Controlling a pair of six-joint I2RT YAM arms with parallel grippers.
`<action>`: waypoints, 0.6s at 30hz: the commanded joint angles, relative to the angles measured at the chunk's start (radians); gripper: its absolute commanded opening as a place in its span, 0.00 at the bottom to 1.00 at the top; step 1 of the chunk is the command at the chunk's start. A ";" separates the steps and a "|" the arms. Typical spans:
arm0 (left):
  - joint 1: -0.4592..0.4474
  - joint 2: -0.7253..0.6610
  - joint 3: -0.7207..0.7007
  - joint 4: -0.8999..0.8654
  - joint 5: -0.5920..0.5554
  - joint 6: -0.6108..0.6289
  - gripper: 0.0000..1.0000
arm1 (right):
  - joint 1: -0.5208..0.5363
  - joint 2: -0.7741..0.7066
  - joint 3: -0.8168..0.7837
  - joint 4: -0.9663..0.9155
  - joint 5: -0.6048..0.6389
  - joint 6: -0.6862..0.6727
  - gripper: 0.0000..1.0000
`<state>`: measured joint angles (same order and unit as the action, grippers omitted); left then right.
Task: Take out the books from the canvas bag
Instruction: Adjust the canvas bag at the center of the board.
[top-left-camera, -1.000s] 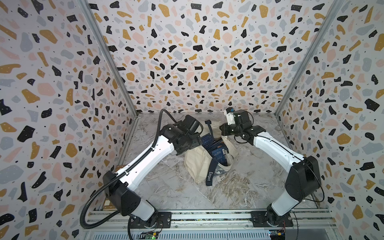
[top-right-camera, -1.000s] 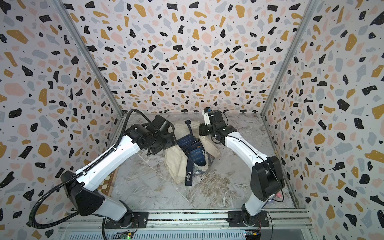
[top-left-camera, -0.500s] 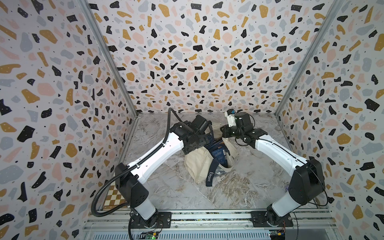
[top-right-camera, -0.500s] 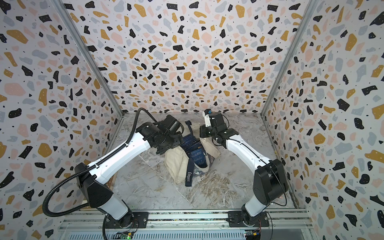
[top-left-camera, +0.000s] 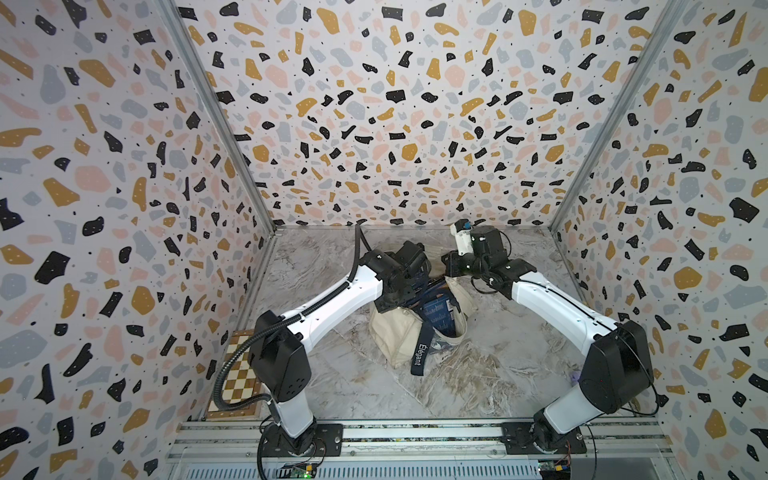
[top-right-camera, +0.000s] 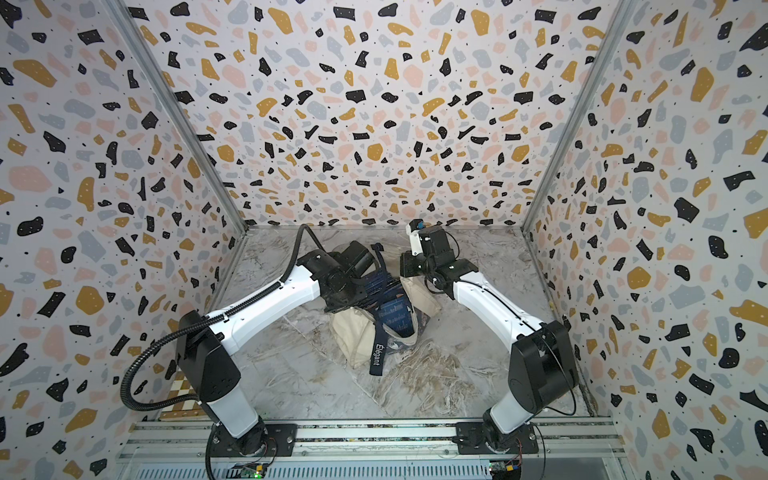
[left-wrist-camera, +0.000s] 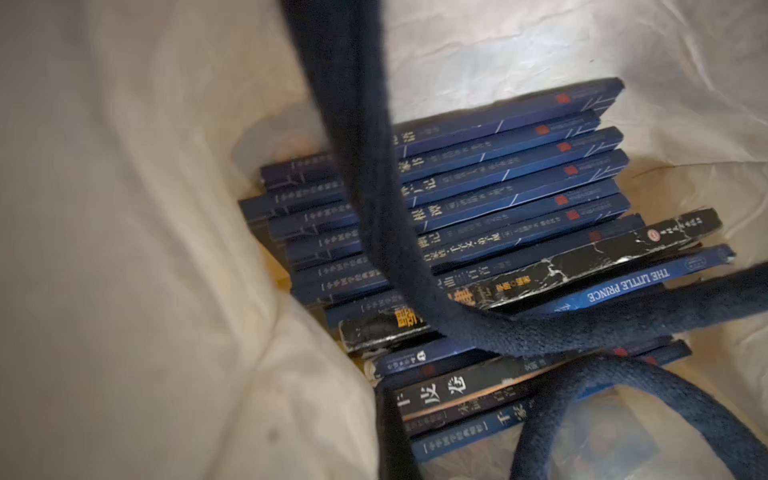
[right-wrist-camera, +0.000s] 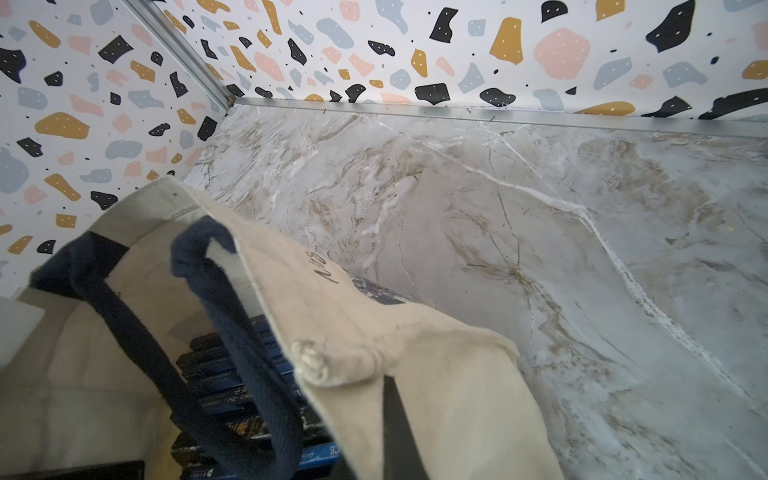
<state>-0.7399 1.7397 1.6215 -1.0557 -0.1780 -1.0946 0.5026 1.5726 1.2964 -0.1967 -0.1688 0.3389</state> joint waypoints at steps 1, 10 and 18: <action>0.018 0.008 -0.013 0.058 -0.017 0.127 0.00 | 0.006 -0.071 0.014 0.045 -0.010 0.017 0.00; 0.182 -0.082 -0.054 0.377 0.037 0.478 0.00 | -0.044 0.067 0.227 0.023 -0.127 0.048 0.00; 0.236 -0.058 0.188 0.447 -0.085 0.731 0.00 | -0.053 0.172 0.611 -0.033 -0.146 0.007 0.00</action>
<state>-0.4877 1.7416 1.7222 -0.8433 -0.1638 -0.5266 0.4297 1.8889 1.8069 -0.3840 -0.2665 0.3531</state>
